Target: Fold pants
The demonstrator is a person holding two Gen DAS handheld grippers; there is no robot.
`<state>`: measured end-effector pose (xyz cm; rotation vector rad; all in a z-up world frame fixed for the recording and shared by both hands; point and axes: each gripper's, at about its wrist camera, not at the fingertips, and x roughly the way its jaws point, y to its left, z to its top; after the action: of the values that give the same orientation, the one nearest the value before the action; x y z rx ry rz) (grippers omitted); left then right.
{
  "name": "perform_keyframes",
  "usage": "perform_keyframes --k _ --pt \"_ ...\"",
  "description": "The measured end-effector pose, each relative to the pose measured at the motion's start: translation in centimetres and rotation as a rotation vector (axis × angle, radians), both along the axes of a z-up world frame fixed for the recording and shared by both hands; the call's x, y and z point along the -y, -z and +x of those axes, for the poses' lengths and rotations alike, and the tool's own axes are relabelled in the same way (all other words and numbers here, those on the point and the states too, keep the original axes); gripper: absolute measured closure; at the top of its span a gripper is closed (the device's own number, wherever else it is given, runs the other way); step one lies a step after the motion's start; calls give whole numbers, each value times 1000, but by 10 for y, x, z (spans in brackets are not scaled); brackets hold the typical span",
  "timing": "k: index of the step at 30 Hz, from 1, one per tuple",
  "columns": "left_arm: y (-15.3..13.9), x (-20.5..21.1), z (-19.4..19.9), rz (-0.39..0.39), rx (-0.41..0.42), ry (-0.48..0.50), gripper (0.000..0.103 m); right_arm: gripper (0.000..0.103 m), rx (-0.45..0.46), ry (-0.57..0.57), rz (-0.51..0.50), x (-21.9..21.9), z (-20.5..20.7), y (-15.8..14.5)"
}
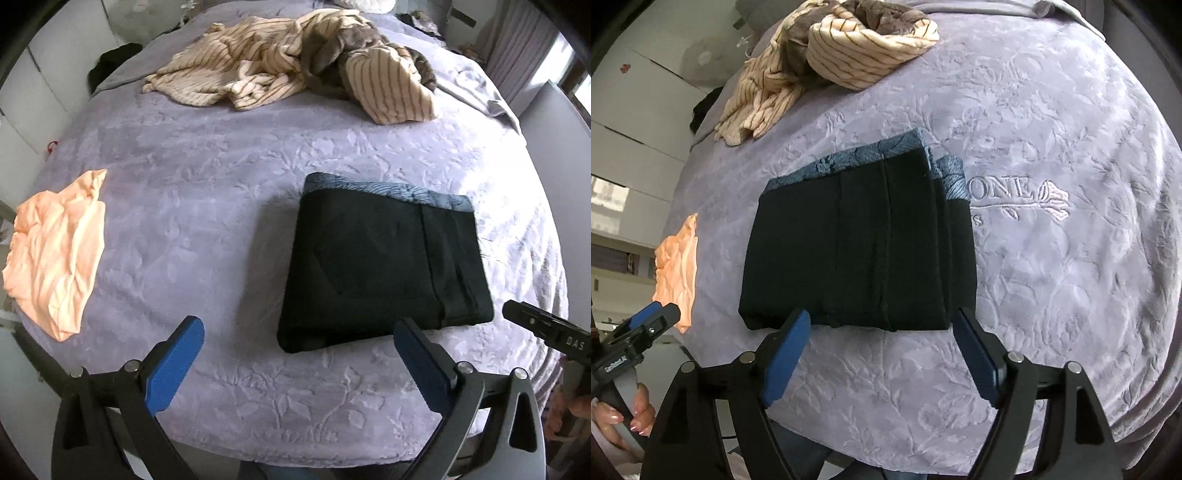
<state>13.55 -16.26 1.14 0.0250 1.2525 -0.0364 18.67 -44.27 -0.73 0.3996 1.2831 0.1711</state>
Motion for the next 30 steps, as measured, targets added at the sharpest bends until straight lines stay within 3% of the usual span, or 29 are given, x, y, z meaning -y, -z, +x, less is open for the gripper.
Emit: perform_keyframes --k 5,9,30 --pt "3 3 8 -18 -20 20 0 18 8 21 -26 -1 3 -7" --pt "2 5 13 -12 -18 30 0 8 13 14 -44 -5 5 -13" --pt "7 5 9 5 -25 19 0 8 -54 21 -15 -3 6 0"
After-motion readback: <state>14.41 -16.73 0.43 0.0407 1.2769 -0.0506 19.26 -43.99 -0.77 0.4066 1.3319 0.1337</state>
